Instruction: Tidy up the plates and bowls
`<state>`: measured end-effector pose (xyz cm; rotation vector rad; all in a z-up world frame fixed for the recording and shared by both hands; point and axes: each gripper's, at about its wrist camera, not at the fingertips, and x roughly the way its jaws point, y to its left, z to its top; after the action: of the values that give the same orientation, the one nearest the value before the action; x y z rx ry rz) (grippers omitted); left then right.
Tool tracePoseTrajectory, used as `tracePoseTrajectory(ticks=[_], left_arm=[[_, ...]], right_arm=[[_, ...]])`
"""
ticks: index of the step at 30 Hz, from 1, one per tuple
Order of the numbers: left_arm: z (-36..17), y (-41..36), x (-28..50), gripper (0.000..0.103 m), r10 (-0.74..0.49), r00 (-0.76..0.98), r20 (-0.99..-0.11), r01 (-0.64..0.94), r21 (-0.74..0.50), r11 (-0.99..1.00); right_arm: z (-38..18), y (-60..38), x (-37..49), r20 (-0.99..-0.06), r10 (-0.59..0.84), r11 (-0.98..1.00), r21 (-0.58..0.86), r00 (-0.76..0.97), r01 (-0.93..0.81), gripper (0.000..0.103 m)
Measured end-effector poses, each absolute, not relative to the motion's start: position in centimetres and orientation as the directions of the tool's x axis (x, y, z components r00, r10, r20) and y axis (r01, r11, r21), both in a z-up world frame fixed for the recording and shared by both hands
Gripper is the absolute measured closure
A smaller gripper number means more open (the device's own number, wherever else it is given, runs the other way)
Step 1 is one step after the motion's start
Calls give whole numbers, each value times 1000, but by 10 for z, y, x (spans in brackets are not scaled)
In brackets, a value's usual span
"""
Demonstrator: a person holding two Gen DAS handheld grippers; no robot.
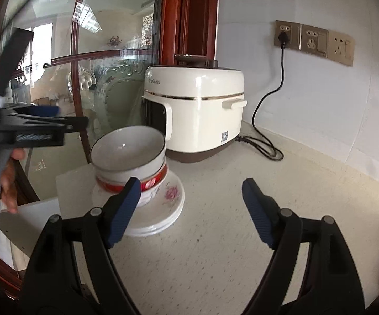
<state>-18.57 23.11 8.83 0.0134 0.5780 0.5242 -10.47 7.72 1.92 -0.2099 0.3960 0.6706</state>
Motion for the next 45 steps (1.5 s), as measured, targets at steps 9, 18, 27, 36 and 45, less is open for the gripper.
tracePoseTrajectory(ticks=[9,18,27,36,45], left_arm=[[51,198,-219,3,416,698,-582,-466,71,882],[20,181,-223,0,414,665,-622,-477,72,876],[16,178,-220,0,400,669,-627,-465,67,883],[13,181,-218,0,406,662,-630,-464,81,882],[14,184,-215,0,410,662,-627,-467,84,881]], right_arm=[[-9,59,-111,-459,585,778,83,669,-623,17],[-27,52,-108,-492,609,764,153,622,-627,17],[-34,53,-107,-509,607,763,158,610,-627,14],[-37,57,-105,-526,606,761,164,597,-627,14],[-38,55,-102,-530,615,755,182,584,-630,14]])
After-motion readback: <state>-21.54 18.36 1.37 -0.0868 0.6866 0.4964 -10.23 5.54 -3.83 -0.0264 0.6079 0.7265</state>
